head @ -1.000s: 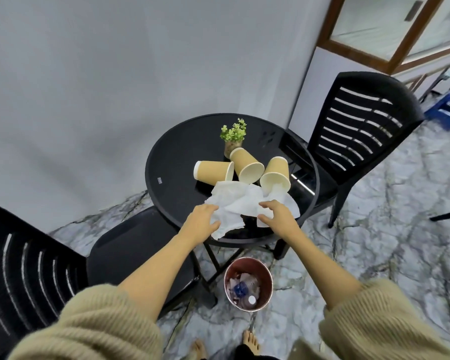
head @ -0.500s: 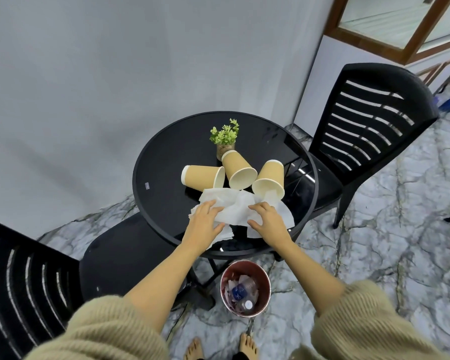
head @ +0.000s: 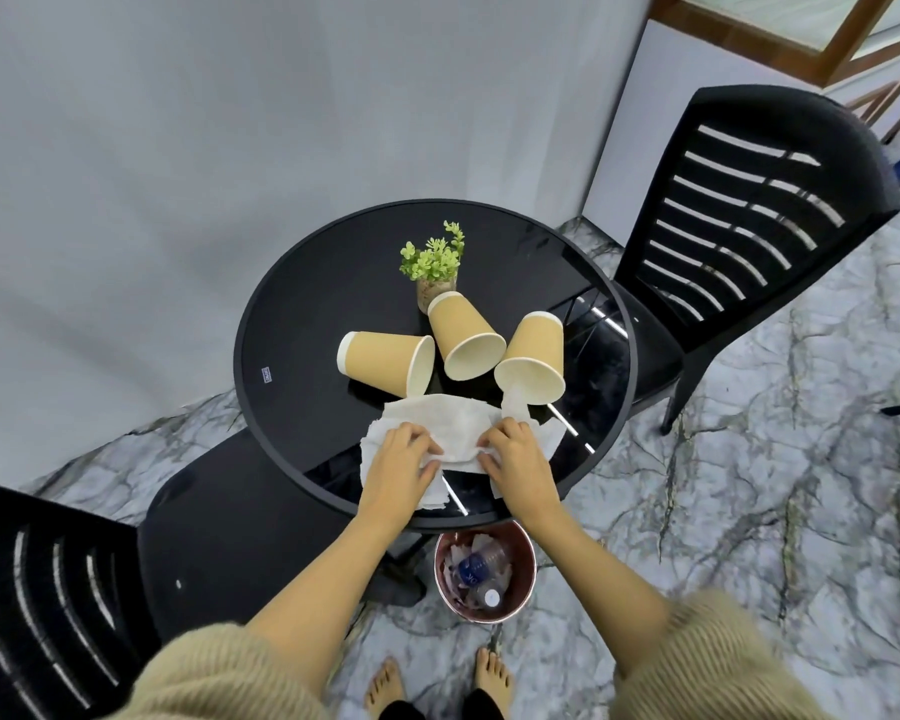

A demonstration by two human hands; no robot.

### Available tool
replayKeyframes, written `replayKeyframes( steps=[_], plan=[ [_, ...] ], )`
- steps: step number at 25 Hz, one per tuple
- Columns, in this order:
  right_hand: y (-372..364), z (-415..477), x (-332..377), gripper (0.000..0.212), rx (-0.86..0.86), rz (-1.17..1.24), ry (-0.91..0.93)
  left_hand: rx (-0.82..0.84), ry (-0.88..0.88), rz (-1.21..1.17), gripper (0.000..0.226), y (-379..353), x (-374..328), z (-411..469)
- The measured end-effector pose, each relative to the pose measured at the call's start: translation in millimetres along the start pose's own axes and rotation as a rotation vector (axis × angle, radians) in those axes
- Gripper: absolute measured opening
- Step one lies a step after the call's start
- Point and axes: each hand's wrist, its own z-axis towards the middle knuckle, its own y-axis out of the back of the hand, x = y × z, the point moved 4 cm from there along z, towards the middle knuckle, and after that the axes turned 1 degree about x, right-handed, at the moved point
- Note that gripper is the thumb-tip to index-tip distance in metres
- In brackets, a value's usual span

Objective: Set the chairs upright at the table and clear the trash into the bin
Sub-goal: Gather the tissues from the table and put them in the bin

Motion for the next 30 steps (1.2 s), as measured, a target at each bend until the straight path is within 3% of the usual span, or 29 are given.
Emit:
replayKeyframes(
  steps=[12, 15, 18, 24, 30],
  plan=[
    [-2.8, -29.8, 4.9, 0.011, -0.034, 0.099, -0.094, 0.034, 0.053, -0.08, 0.015, -1.1, -8.4, -25.6],
    [-1.6, -38.1, 5.8, 0.031, -0.049, 0.22, -0.137, 0.006, 0.053, -0.119, 0.02, 0.9, -10.4, -31.4],
    [-1.0, -44.3, 6.6, 0.051, -0.043, 0.274, -0.181, -0.003, 0.087, -0.187, 0.04, 5.4, -13.3, -36.9],
    [-1.9, -63.2, 5.9, 0.029, -0.054, 0.194, -0.166, 0.115, 0.094, -0.051, 0.042, -7.6, -15.7, -48.7],
    [-3.2, -105.4, -8.8, 0.016, -0.126, 0.221, -0.176, 0.064, -0.008, -0.104, 0.028, -24.5, -29.7, -81.9]
  ],
)
